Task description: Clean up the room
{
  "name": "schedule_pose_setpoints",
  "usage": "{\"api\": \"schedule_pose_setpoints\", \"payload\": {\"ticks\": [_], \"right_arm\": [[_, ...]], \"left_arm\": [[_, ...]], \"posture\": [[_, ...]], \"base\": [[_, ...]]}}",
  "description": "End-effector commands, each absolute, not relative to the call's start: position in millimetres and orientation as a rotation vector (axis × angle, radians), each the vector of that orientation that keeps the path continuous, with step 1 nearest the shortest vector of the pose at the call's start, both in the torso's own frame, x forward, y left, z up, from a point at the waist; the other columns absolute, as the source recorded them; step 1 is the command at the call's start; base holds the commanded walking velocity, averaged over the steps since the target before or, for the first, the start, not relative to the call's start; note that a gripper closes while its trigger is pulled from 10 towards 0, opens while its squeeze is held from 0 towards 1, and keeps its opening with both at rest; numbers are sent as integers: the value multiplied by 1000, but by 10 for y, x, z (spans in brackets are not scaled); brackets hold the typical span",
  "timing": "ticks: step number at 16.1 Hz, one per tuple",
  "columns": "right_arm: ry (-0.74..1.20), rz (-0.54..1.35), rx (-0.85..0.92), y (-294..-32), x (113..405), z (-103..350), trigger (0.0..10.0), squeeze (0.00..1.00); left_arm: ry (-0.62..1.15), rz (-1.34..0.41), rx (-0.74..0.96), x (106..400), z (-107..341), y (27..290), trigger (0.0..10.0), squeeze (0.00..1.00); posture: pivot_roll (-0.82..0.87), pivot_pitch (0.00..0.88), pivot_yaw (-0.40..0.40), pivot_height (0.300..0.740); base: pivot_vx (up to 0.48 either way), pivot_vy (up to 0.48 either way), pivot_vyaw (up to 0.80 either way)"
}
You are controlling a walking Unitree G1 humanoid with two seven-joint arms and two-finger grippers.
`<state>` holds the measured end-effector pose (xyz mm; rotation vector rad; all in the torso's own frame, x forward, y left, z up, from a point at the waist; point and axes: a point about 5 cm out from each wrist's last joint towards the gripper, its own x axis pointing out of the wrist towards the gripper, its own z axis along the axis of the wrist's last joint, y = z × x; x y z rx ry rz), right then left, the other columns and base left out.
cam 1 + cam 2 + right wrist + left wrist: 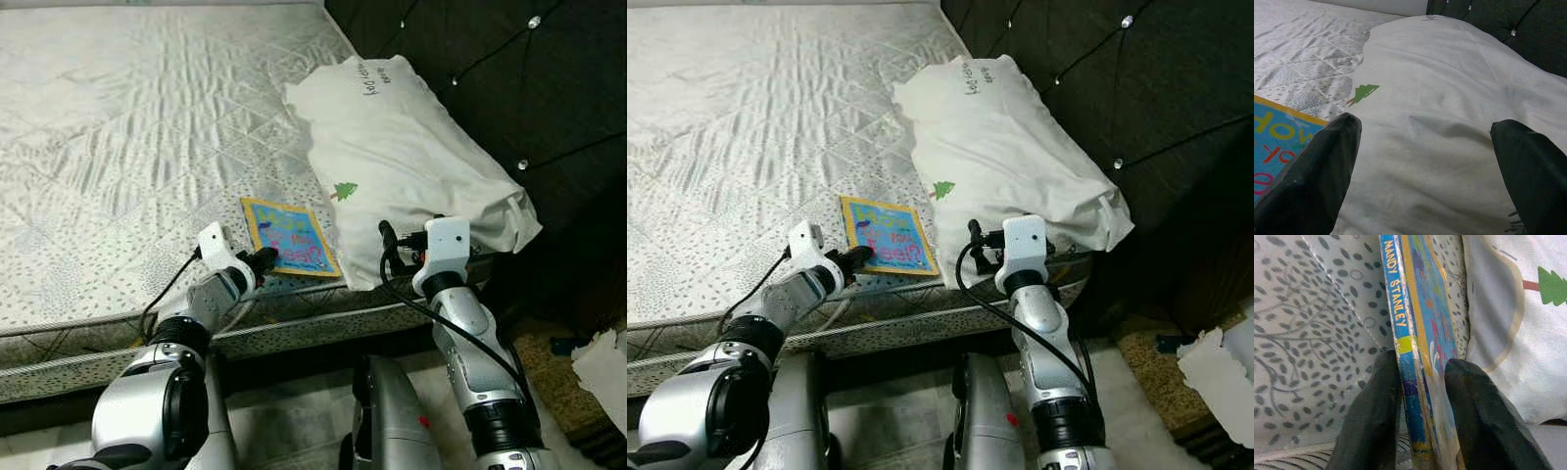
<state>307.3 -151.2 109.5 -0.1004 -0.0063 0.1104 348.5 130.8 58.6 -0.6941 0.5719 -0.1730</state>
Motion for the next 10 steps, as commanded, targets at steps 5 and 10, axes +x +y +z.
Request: {"api": "schedule_pose_setpoints", "payload": {"ticks": [5,10], "right_arm": [[-2,117,-107,-1517,3088,1081,10000,0],[-3,119,-105,-1501,3097,1074,10000,0]], "left_arm": [[521,-101,-633,3553,662,1560,10000,1000],[518,-65,-586,3549,646,1633,10000,1000]], "posture": [[0,34,-85,539],[3,27,-78,539]], "base": [[0,0,0],[0,0,0]]}}
